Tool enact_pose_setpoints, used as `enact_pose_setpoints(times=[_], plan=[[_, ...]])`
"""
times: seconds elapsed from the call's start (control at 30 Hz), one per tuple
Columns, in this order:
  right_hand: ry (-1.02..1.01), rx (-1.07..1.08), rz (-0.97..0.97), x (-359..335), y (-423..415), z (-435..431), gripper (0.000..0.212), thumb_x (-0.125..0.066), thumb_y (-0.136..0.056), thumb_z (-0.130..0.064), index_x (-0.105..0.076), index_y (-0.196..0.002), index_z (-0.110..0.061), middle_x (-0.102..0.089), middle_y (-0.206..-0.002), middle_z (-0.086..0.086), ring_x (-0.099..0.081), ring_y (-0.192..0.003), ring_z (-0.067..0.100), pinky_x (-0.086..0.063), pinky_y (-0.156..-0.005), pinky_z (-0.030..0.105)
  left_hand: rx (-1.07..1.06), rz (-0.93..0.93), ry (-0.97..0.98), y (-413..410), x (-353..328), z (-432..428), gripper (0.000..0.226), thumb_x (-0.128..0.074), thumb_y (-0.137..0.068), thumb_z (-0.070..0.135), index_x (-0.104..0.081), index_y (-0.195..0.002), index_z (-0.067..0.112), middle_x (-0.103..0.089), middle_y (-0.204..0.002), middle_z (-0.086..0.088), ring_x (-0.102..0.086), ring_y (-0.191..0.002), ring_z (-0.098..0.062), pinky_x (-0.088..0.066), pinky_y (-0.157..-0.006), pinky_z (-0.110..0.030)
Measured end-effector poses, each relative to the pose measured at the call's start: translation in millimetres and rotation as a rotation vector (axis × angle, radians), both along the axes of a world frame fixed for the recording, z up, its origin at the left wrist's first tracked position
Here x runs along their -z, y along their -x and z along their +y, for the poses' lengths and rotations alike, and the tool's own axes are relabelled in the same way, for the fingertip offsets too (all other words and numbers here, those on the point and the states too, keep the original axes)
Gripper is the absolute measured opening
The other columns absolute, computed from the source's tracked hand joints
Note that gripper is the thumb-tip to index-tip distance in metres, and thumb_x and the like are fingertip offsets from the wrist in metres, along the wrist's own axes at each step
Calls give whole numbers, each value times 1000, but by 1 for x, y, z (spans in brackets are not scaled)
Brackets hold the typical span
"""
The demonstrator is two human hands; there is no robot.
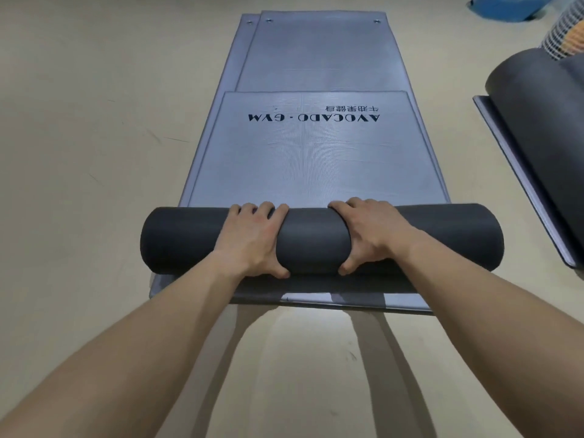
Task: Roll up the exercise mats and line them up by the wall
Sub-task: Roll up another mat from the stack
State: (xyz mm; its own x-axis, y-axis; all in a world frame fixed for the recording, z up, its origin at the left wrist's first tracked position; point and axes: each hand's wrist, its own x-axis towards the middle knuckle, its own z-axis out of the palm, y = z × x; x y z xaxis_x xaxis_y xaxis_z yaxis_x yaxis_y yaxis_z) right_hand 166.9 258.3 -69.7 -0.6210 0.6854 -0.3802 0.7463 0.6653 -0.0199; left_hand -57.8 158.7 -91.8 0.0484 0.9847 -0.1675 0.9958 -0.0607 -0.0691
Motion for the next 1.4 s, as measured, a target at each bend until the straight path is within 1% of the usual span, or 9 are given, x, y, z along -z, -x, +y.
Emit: enact_pose_setpoints(times=[0.1, 0.23, 0.33, 0.5, 0.77, 0.97, 1.1, 1.2, 1.4], plan=[[150, 8, -35, -9, -8, -23, 131, -82, -51, -80, -20, -157, -33, -50, -144, 1, -53, -124, 28, -43, -108, 48, 56, -20, 156, -3, -13, -20, 121, -66, -52, 90, -25, -149, 31, -52, -135, 1, -55, -112, -27, -44, -99, -44], [-93, 30, 16, 8, -28, -89, 133, -80, -61, -75, -7, -161, -27, -28, -160, 6, -29, -147, 31, -17, -123, 57, 46, -76, 322, -2, -26, -21, 118, -73, -52, 86, -29, -149, 34, -55, -128, 5, -56, -109, -22, -48, -93, -39], [-134, 11, 28, 12, -27, -79, 129, -80, -58, -75, -11, -158, -29, -35, -155, 4, -37, -141, 30, -27, -118, 54, 9, -168, 316, 5, -24, -14, 121, -74, -55, 85, -26, -154, 34, -53, -138, 5, -55, -119, -23, -44, -103, -41], [197, 60, 9, -14, -6, -12, 129, -85, -47, -77, -25, -154, -38, -53, -137, -7, -57, -120, 23, -49, -99, 46, 10, -18, 2, 11, -5, -43, 130, -67, -57, 90, -12, -158, 31, -32, -160, 0, -34, -144, -28, -24, -123, -49], [432, 111, 8, -23, -11, -15, 107, -95, -49, -62, -46, -141, -39, -59, -129, -13, -57, -119, 19, -46, -100, 37, 65, 9, 132, 8, -25, -39, 103, -68, -55, 86, -34, -139, 37, -57, -121, 7, -58, -101, -20, -45, -78, -36], [-205, 17, 39, 0, -36, -87, 129, -80, -59, -76, -17, -159, -26, -40, -154, 5, -42, -138, 31, -30, -118, 52, 10, -170, 399, 15, -44, -9, 107, -79, -50, 82, -41, -141, 41, -61, -121, 13, -59, -106, -18, -47, -83, -36], [-79, 12, 34, -13, -22, -44, 127, -79, -51, -81, -24, -155, -31, -49, -144, 1, -53, -126, 29, -42, -104, 47, 23, -96, 96, 12, -25, -30, 128, -71, -54, 87, -21, -158, 31, -45, -151, 2, -47, -133, -25, -37, -113, -43], [8, 23, 38, -23, -12, -17, 133, -81, -49, -82, -22, -158, -35, -48, -149, -1, -49, -131, 27, -42, -106, 45, 33, 19, -49, 6, -11, -41, 133, -69, -56, 87, -12, -159, 26, -33, -159, -2, -35, -142, -28, -26, -120, -45], [-364, -14, 82, 25, -14, -48, 139, -84, -45, -78, -23, -156, -22, -42, -149, 9, -43, -133, 35, -30, -112, 57, 33, -51, -33, 19, -9, -13, 132, -68, -53, 89, -18, -158, 27, -39, -156, 0, -41, -139, -26, -26, -120, -45]])
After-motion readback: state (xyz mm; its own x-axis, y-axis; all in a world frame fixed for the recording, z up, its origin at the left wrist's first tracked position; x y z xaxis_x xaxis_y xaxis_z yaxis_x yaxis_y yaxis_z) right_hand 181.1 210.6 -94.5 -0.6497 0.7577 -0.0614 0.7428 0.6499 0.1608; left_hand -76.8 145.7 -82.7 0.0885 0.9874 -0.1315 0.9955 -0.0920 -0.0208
